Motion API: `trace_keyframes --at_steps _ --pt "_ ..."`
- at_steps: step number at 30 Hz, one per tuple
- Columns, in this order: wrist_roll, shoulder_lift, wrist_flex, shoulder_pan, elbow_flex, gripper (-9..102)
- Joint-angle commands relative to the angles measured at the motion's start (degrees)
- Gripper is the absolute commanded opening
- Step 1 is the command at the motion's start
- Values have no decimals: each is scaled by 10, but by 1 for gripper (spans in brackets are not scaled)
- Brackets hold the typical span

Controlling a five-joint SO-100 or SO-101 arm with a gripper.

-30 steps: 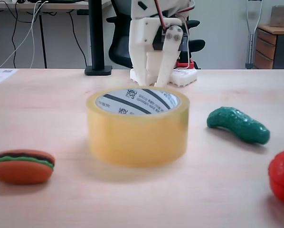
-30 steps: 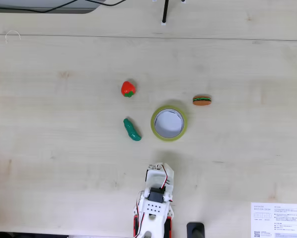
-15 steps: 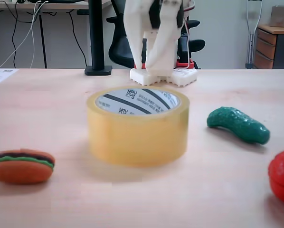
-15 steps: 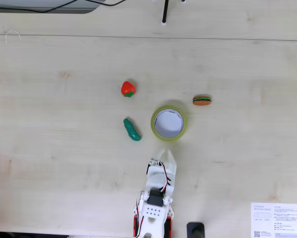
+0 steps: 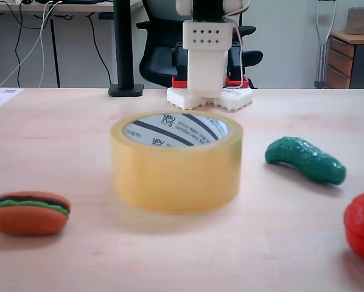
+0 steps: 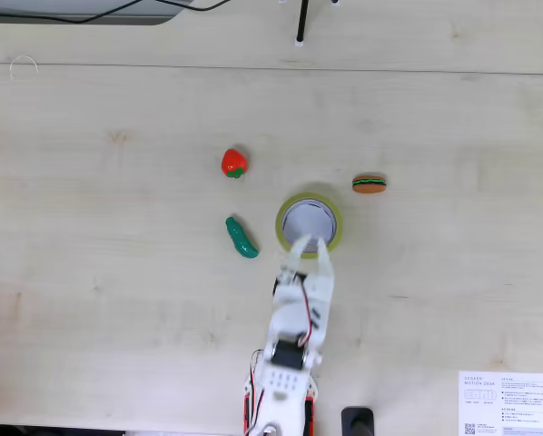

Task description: Grasp a cucumber and put it in the hole.

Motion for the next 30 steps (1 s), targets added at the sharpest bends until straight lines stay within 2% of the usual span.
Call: trace_keyframes --at_steps 1,4,11,21,30 --pt "-8 -100 -24 -14 -123 11" --pt "-25 -154 -24 -30 -158 15" --pt "-152 -213 -47 -86 -167 25" --pt "-156 -227 -71 -170 -83 37" --pt "-193 -255 -73 -214 -33 40"
